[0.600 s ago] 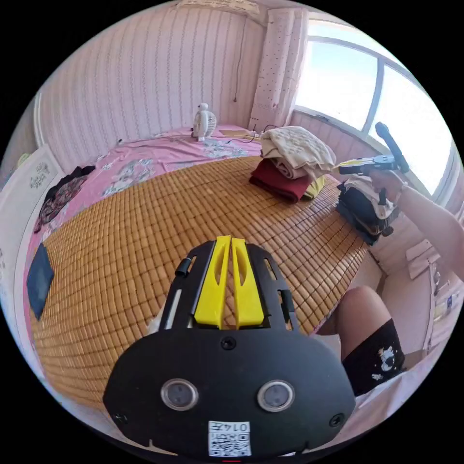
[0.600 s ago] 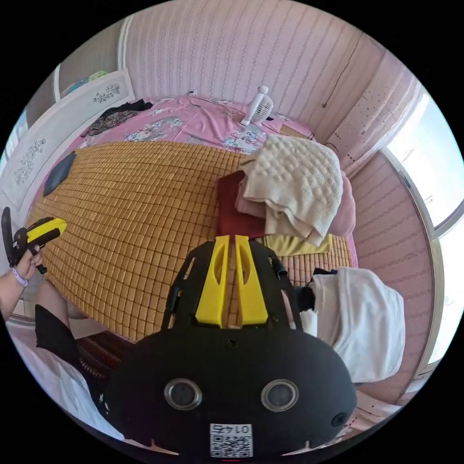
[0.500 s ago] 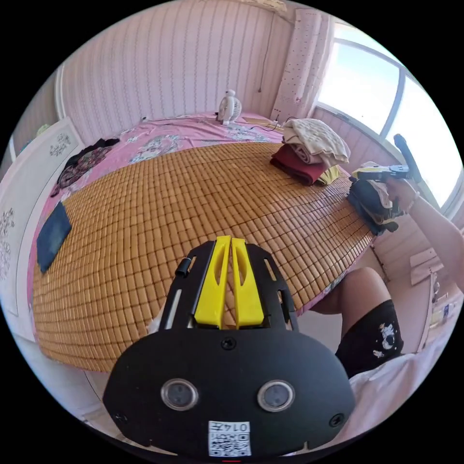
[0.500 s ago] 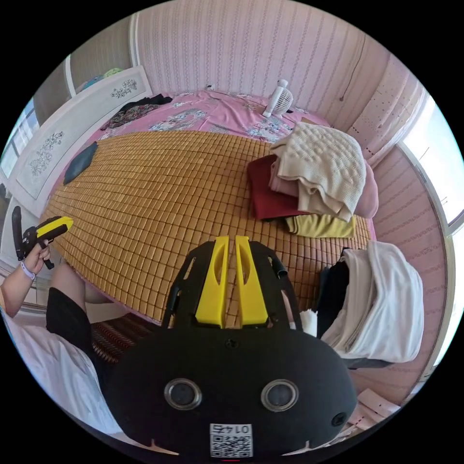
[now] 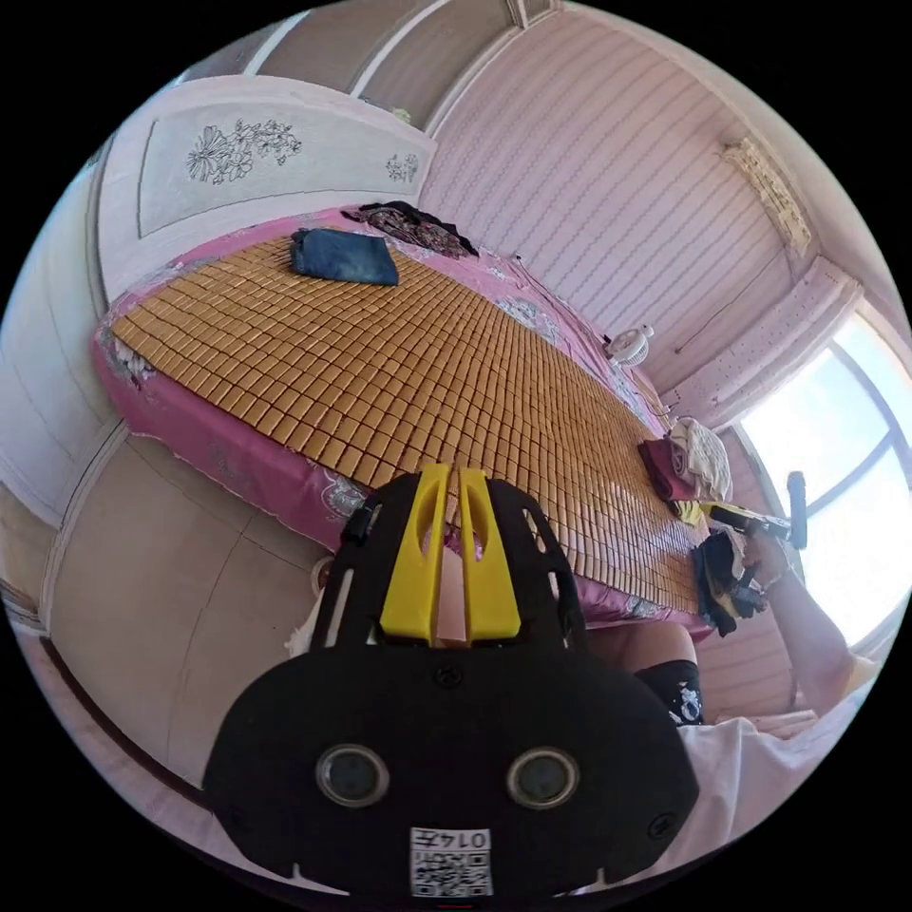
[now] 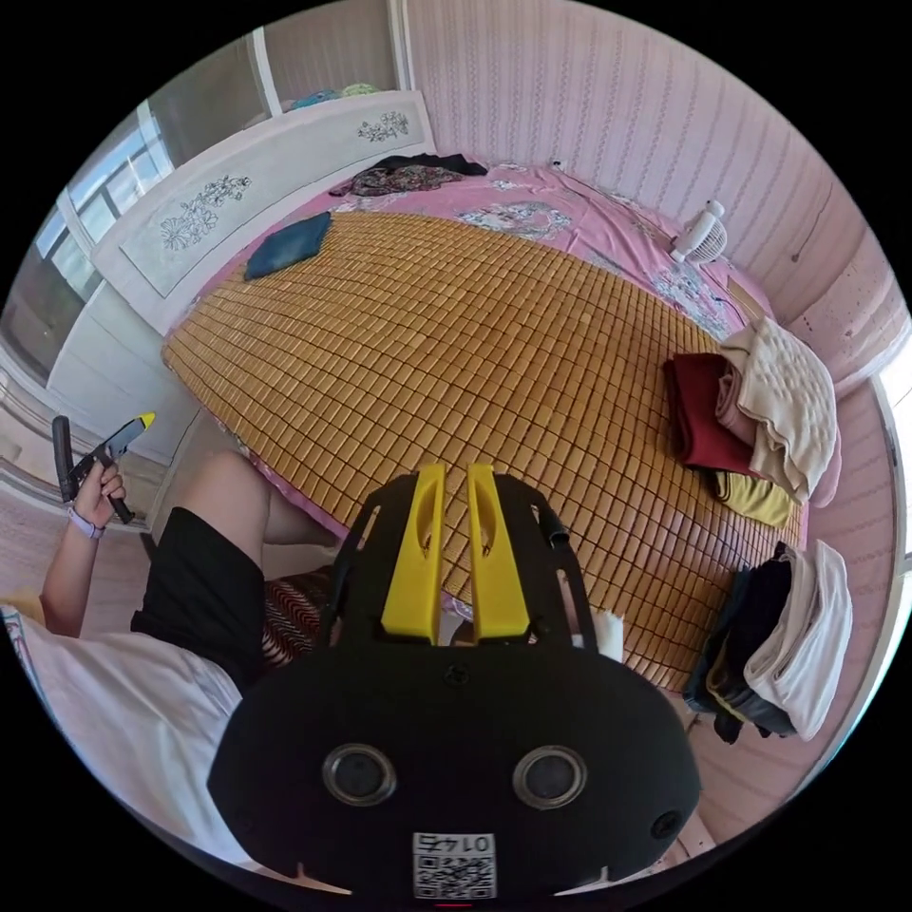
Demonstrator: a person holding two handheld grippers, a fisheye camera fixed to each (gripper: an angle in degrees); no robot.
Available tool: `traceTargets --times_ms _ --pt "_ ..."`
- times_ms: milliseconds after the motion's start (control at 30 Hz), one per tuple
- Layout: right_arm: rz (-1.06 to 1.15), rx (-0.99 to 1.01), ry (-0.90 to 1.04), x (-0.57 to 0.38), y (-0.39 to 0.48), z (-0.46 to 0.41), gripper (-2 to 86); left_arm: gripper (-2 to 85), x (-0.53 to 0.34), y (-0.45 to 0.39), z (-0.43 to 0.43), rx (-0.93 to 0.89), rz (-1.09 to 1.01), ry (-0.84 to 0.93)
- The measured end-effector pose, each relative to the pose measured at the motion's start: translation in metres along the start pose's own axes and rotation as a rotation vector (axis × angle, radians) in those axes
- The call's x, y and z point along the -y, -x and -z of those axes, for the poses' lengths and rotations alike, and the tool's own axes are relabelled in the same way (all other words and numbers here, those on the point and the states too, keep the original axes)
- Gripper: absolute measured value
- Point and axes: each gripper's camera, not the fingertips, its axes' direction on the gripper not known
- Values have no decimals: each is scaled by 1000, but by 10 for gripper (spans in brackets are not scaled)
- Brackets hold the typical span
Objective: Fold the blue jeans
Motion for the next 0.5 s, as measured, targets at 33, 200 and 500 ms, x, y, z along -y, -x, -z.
traceTargets --times_ms 33,200,500 --pt "28 9 14 10 15 -7 47 13 -13 15 8 -8 23 -28" --pt "165 -35 72 49 75 -42 35 47 -56 70 27 42 104 -122" --pt "319 -20 100 138 163 -124 69 68 -56 149 -2 66 145 -82"
